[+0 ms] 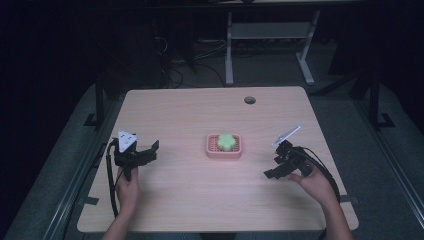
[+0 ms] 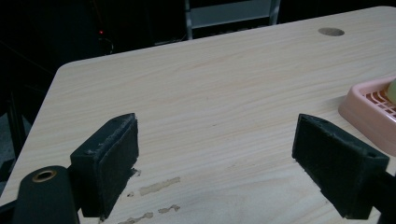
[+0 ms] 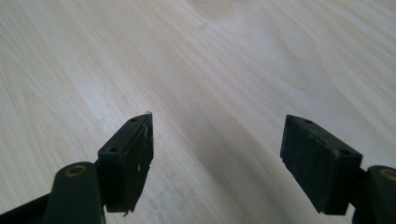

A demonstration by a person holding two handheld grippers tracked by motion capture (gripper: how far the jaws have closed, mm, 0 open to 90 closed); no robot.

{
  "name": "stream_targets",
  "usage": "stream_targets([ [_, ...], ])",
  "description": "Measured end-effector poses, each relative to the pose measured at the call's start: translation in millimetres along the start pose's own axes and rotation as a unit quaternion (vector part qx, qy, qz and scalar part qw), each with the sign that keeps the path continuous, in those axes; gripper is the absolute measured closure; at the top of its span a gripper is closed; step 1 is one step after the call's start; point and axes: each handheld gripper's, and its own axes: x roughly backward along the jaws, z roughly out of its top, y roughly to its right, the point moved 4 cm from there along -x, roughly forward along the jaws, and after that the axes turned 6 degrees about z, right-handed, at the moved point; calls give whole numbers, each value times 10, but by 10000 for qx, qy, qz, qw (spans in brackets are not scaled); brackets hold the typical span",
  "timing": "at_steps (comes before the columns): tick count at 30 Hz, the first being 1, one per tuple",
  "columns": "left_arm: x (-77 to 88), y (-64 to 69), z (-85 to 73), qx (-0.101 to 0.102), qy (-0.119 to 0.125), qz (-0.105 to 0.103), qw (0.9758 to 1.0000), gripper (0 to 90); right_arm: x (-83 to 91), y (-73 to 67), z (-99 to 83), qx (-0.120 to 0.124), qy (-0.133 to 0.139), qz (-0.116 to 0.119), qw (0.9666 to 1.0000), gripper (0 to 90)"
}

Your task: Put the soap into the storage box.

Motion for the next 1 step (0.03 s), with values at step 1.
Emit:
stream_targets([
  [1,1,-3,0,-7,-1,8,10000,143,0,-6,-18,-8,6,0,10000,253],
])
